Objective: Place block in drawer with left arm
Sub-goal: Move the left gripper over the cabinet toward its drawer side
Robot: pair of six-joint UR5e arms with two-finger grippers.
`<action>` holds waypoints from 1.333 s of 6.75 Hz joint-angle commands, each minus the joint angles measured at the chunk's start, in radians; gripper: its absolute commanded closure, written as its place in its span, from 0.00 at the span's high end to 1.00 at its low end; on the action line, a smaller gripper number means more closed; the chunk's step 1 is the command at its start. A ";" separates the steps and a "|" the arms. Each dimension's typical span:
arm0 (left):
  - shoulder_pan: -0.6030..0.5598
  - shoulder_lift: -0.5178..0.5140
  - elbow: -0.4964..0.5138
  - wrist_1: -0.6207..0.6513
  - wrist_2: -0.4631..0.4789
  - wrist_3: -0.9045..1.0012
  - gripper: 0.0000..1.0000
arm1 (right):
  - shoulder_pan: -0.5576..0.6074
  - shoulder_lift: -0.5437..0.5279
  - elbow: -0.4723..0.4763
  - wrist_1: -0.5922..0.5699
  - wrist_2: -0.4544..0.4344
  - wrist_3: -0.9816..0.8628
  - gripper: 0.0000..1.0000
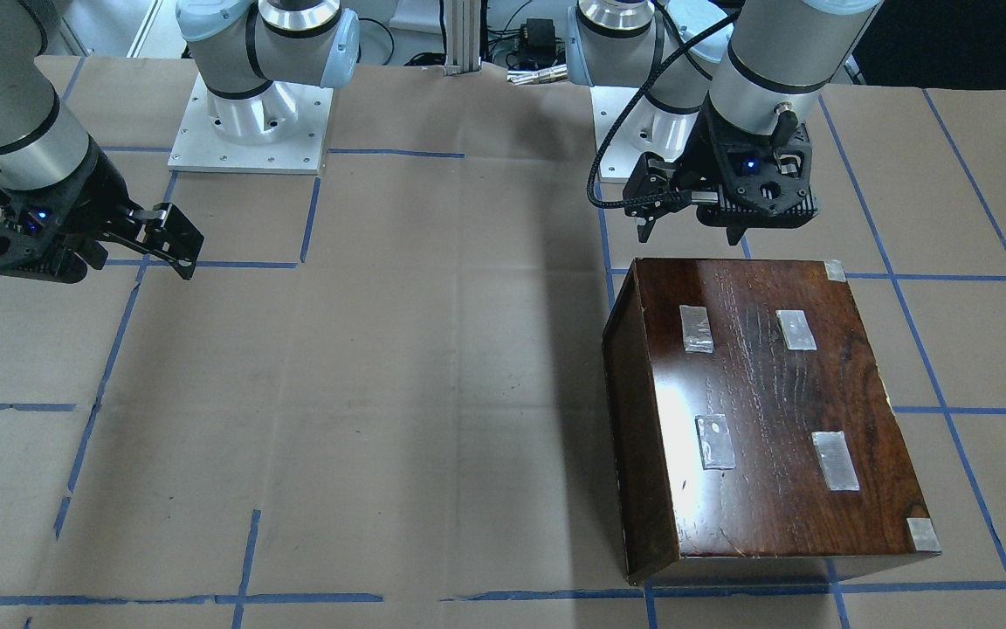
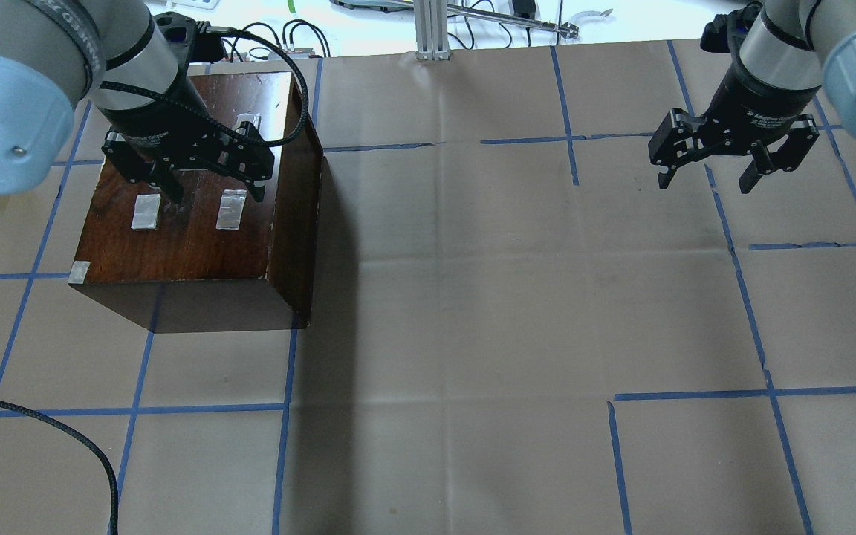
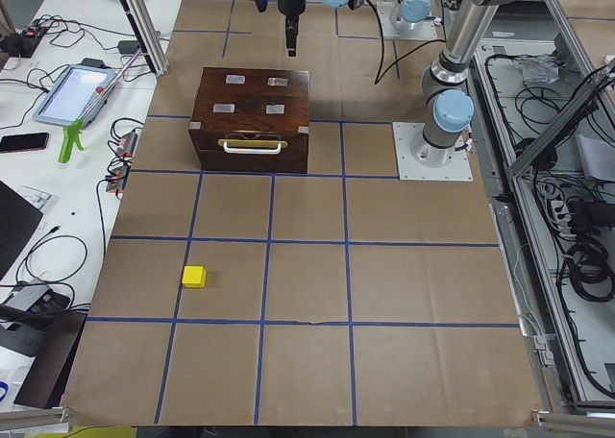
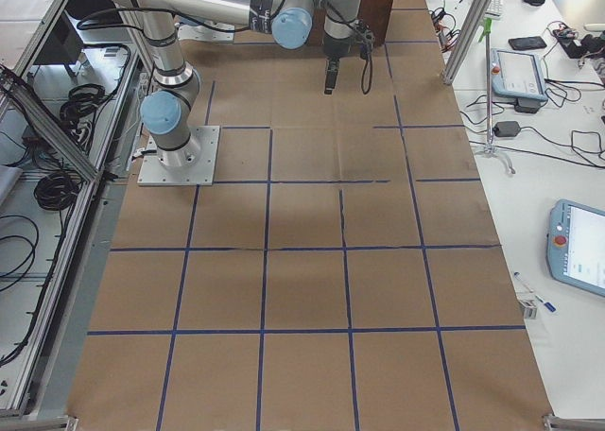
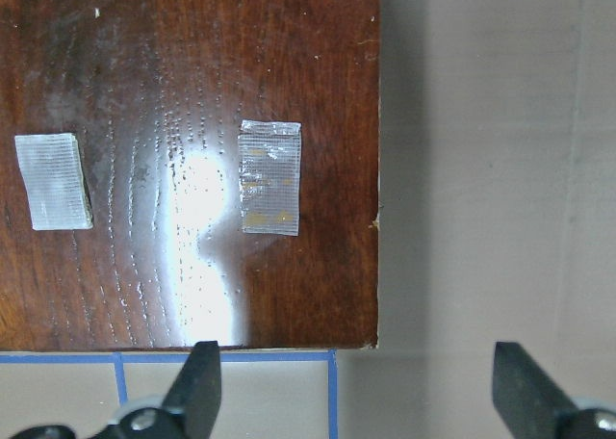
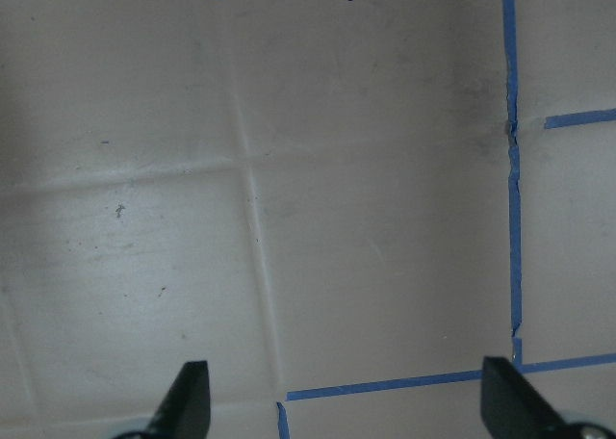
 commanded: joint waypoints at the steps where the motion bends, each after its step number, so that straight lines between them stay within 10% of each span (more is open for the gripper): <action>1: 0.002 0.000 0.000 0.000 0.000 0.000 0.99 | 0.000 0.000 0.000 0.000 0.000 -0.001 1.00; 9: 0.192 -0.038 0.023 0.018 -0.006 0.032 0.99 | 0.000 0.001 0.000 0.000 0.000 -0.001 1.00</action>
